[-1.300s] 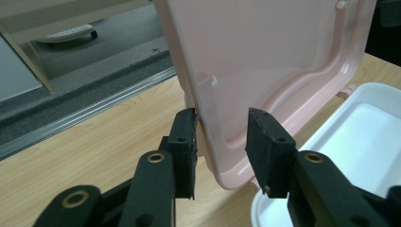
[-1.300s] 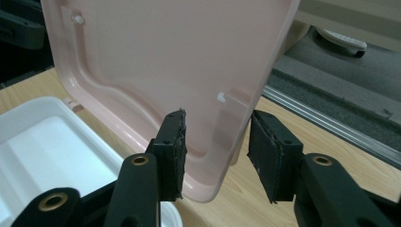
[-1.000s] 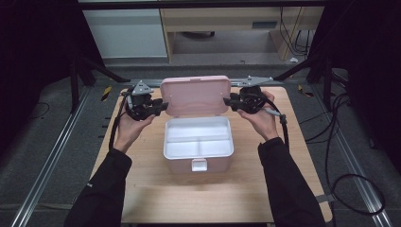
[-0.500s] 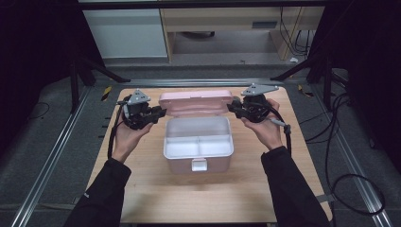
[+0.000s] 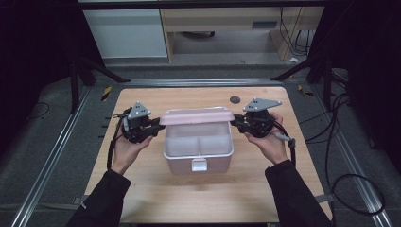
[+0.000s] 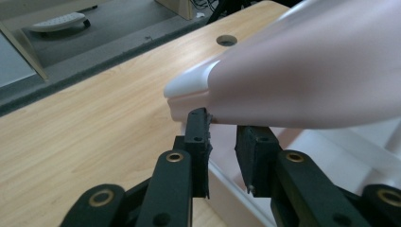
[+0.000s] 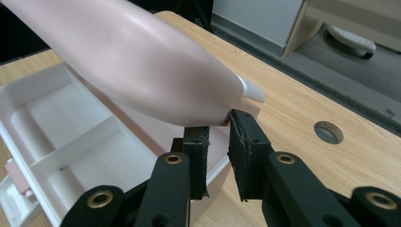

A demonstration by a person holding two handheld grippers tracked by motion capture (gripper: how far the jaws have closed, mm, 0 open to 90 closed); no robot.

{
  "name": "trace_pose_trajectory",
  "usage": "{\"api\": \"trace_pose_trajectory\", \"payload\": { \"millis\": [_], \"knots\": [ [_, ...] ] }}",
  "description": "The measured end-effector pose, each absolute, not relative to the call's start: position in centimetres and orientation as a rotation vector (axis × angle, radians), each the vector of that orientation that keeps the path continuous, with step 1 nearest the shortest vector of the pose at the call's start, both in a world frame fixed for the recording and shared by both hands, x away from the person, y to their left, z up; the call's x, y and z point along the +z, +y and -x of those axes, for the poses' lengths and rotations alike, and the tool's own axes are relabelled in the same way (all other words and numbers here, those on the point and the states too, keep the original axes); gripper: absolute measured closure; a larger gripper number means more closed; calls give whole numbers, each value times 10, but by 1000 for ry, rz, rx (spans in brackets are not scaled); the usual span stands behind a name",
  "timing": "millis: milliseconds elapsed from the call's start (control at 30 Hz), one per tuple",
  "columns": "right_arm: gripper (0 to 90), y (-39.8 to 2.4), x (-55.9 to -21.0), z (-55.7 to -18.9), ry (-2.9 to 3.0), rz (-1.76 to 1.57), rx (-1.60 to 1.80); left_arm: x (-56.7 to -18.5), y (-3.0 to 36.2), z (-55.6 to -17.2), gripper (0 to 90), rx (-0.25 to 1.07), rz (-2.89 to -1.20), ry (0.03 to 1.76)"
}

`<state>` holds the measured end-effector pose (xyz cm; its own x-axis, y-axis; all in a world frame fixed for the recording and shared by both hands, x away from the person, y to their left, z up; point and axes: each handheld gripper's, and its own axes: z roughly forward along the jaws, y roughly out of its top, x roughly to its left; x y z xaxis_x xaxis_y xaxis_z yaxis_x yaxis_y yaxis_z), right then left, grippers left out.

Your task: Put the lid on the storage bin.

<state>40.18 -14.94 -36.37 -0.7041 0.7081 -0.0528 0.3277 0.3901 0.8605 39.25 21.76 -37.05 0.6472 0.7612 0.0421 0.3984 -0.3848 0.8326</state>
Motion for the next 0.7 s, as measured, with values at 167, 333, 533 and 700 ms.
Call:
{"api": "trace_pose_trajectory", "payload": {
  "millis": [167, 333, 533, 700],
  "knots": [
    [727, -152, -374, -391, 2262, -877, 1253, -378, 220, -381, 711, 526, -2018, 900],
    [659, -152, -384, -381, 2268, -882, 1237, -385, 220, -372, 676, 555, -2028, 900],
    [540, -159, -389, -370, 2266, -894, 1242, -393, 221, -360, 582, 563, -2020, 906],
    [466, -166, -393, -357, 2277, -888, 1246, -397, 224, -347, 536, 561, -2038, 901]
  ]
}}
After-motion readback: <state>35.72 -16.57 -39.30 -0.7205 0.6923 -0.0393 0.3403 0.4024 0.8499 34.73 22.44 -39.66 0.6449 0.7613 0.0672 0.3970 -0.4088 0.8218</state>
